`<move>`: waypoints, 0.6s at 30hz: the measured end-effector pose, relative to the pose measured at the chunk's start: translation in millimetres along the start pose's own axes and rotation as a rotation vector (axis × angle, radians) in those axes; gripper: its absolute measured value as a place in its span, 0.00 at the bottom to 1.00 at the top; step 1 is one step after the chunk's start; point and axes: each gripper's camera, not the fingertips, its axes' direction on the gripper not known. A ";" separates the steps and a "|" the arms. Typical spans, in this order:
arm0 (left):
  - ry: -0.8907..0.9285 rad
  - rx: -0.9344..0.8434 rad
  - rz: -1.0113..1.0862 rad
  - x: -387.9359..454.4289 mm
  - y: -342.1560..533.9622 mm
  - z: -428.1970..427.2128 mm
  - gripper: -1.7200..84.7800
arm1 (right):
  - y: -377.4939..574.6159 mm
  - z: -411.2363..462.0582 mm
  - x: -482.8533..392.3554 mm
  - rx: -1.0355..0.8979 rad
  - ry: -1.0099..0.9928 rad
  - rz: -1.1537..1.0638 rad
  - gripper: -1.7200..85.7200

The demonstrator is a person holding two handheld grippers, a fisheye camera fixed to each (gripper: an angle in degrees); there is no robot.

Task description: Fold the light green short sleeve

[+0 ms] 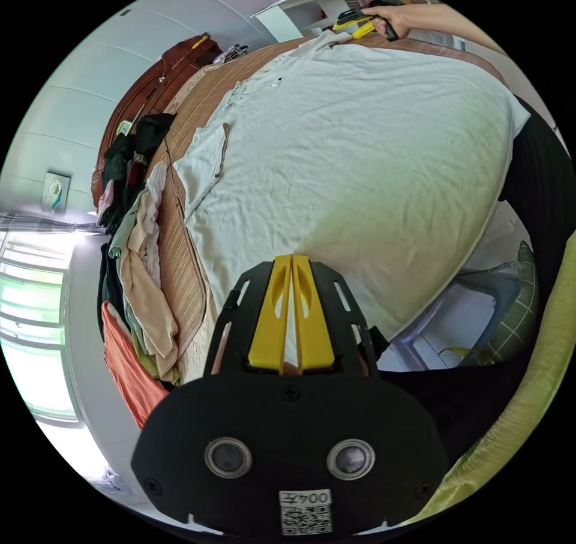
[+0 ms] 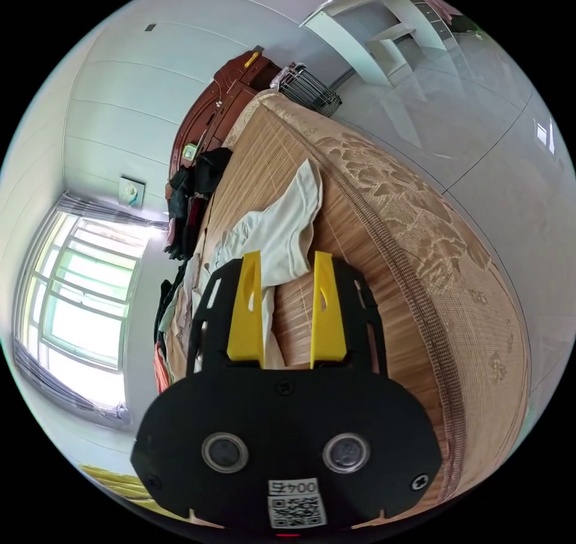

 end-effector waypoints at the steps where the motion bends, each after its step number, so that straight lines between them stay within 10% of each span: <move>1: 0.003 0.000 0.000 0.2 -0.1 -0.6 0.02 | -1.2 4.9 -3.3 -0.009 0.004 0.013 0.13; 9: -0.014 0.010 0.032 8.6 1.7 -5.4 0.02 | -16.5 2.6 -56.0 0.019 0.013 0.052 0.02; 18: 0.015 0.041 -0.005 10.2 12.0 -8.7 0.02 | -13.1 72.4 -330.6 -0.170 0.675 -0.729 0.02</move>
